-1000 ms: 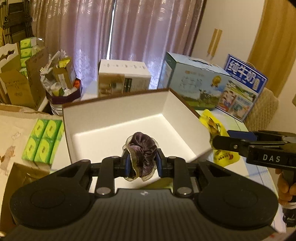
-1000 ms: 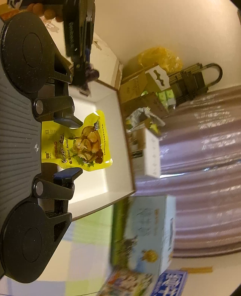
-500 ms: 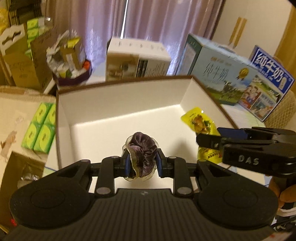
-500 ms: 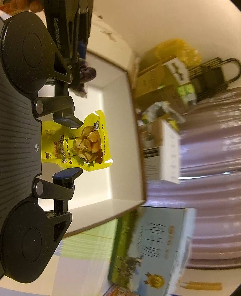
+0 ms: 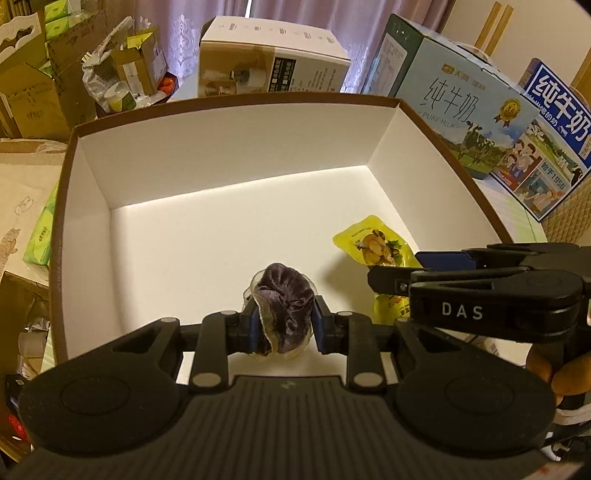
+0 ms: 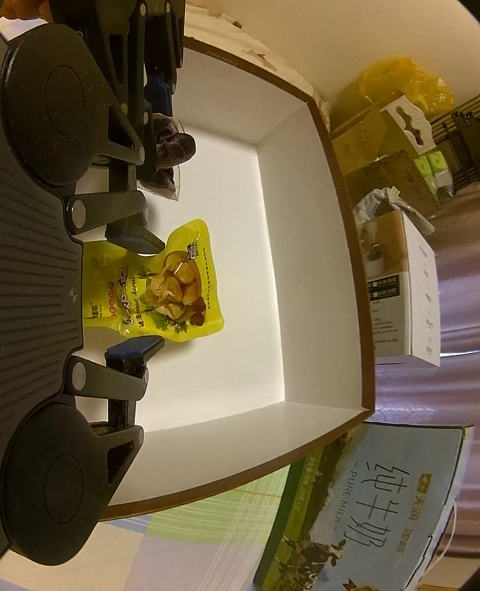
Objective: Organize objects
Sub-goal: 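Carry pouch and fungus into the brown box and open both tools, then move both tools back out toward the white cloth and red candy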
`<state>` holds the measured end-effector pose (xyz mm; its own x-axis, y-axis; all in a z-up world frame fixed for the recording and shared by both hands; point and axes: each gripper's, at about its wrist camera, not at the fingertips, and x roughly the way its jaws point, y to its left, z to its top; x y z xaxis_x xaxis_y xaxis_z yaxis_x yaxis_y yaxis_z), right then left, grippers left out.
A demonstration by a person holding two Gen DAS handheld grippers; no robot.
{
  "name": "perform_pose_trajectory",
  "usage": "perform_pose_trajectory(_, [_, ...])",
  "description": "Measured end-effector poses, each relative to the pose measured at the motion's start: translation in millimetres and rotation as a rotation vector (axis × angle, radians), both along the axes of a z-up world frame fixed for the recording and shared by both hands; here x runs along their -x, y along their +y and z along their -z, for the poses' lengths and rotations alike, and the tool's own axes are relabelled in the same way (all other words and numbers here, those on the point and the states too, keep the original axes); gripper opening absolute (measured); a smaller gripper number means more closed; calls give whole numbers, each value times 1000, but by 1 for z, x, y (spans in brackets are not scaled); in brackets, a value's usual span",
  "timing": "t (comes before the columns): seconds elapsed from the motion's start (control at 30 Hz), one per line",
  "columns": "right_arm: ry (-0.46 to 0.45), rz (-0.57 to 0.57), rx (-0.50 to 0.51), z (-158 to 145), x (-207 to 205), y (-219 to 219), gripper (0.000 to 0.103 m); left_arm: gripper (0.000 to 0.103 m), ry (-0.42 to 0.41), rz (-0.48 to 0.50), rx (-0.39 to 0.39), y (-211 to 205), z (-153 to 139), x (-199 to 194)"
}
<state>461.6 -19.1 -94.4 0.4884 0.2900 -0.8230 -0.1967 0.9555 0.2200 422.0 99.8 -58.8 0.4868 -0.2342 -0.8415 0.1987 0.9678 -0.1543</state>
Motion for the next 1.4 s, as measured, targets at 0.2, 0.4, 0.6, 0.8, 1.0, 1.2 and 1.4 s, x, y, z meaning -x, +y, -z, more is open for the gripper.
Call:
perform_pose_trajectory(0.2, [-16,-25,42,3,-1,2,67,26,18,-4,2,1,6,-3])
perform_pose_trajectory(0.4, [-31,-3,22,-5,1,-6,69,28,25,0,12,-1,6,-3])
perform_pose_trajectory(0.6, [-59,33,-3,-21,11,-12,69,62,12,21,36,-3,0,-1])
perform_pose_trajectory(0.8, [-122,88,-56,-46,35,-27,69,74,-22,29,50,2,-14,6])
perform_pose_trajectory(1.0, [-171,146,-93,-66,75,-43,69,84,-71,28,26,14,-34,26])
perform_pose_trajectory(1.2, [-205,223,-120,-80,120,-62,69,92,-134,39,22,25,-53,55])
perform_pose_trajectory(1.4, [-210,268,-127,-85,163,-72,69,94,-165,62,13,28,-63,90])
